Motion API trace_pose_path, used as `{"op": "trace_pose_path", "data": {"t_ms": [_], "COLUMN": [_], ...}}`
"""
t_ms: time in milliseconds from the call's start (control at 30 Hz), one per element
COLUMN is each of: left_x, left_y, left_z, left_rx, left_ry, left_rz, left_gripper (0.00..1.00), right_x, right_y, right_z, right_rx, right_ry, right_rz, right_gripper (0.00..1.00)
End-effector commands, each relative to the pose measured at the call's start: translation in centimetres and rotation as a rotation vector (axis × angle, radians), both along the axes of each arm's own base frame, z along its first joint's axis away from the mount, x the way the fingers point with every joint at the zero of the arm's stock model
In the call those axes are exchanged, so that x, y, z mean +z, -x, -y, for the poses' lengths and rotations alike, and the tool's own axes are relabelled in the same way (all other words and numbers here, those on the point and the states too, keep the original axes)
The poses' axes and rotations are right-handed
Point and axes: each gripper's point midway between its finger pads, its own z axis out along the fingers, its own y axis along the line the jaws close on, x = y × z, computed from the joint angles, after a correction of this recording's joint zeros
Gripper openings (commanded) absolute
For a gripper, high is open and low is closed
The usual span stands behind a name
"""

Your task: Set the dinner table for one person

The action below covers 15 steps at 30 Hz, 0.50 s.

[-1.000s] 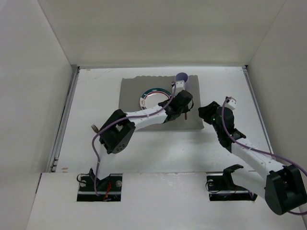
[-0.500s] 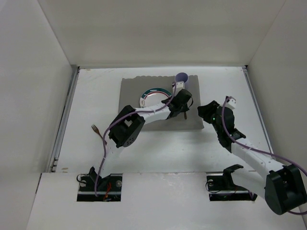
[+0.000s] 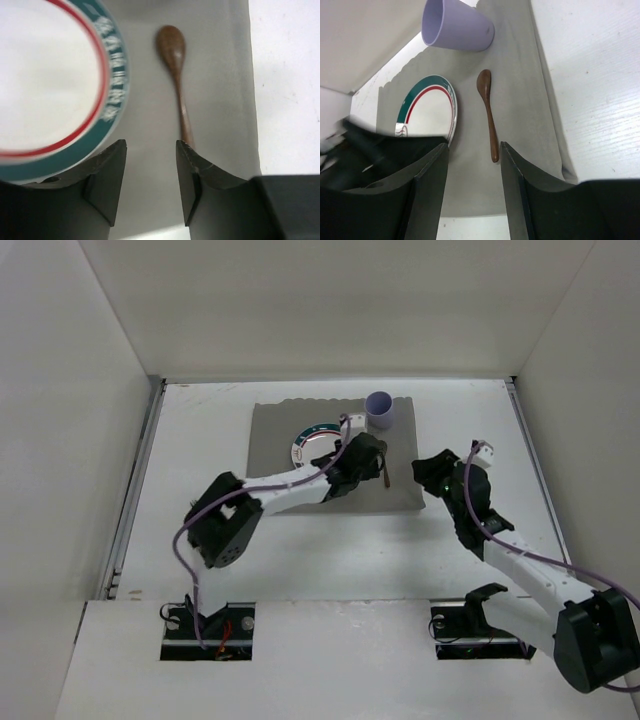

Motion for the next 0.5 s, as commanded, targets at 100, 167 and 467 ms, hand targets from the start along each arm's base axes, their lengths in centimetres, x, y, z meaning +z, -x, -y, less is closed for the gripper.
{"op": "trace_pose_path", "data": {"t_ms": [100, 167, 467], "left_x": [6.2, 5.4, -1.2], "left_y": [2.8, 4.6, 13.7], "left_z": [-12.1, -17.7, -37.6], "left_rx": [0.214, 0.32, 0.814], "left_ry": [-0.069, -0.098, -0.127], "left_rz": [0.14, 0.114, -0.131], "left_gripper": [0.5, 0.52, 0.49], "right_x": [2.1, 2.0, 1.2], "right_y": [-0.3, -0.4, -0.4], "right_z": [-3.9, -4.8, -5.5], "right_rx": [0.112, 0.134, 0.141], "right_ry": [0.042, 0.073, 0.095], "right_rz": [0.078, 0.076, 0.061], "right_gripper": [0.45, 0.38, 0.39]}}
